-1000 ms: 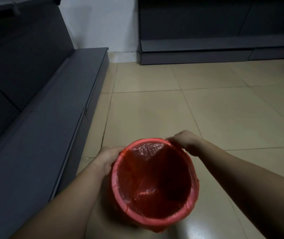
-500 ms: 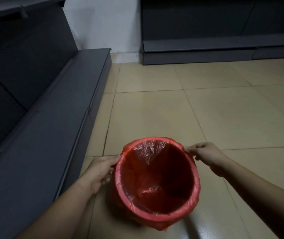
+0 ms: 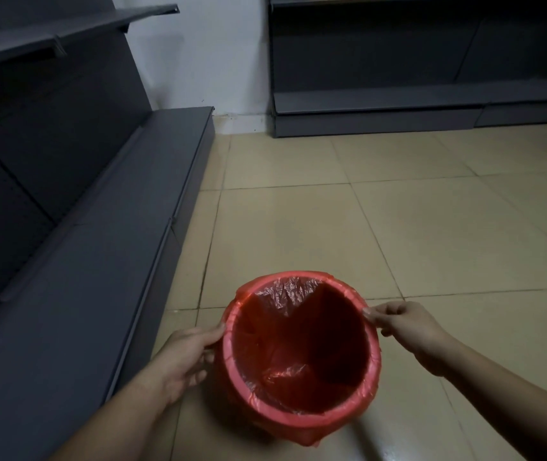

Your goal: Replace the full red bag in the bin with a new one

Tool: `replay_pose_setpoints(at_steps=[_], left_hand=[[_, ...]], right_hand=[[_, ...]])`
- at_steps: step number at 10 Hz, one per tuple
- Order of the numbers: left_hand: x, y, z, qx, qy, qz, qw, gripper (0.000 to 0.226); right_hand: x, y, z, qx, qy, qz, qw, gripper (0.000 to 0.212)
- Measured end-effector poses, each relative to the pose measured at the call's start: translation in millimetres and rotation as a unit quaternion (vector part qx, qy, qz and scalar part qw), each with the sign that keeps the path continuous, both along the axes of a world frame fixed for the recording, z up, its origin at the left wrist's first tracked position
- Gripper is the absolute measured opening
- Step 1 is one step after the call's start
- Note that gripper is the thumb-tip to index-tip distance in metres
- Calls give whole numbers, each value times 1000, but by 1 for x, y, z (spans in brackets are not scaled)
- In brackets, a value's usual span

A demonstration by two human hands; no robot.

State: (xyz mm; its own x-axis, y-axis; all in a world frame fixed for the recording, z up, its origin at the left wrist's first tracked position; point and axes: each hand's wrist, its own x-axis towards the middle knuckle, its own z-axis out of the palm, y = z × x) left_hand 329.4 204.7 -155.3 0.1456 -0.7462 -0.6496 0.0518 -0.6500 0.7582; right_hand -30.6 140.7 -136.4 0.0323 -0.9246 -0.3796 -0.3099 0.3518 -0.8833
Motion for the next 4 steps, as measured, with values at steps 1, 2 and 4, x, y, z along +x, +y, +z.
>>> replay_pose_setpoints(at_steps=[1,2,4], left_hand=[[0,7,-2,-5,20,13,1000,25],[0,9,-10,-1,50,37,998,28],[4,19,-7,34,12,105,994,76]], right_hand=[[-1,6,-4,-12,6,0,1000,17],[0,12,-7,-23,5,-12,1000,17],[-13,21,5,14,50,-54,997,25]])
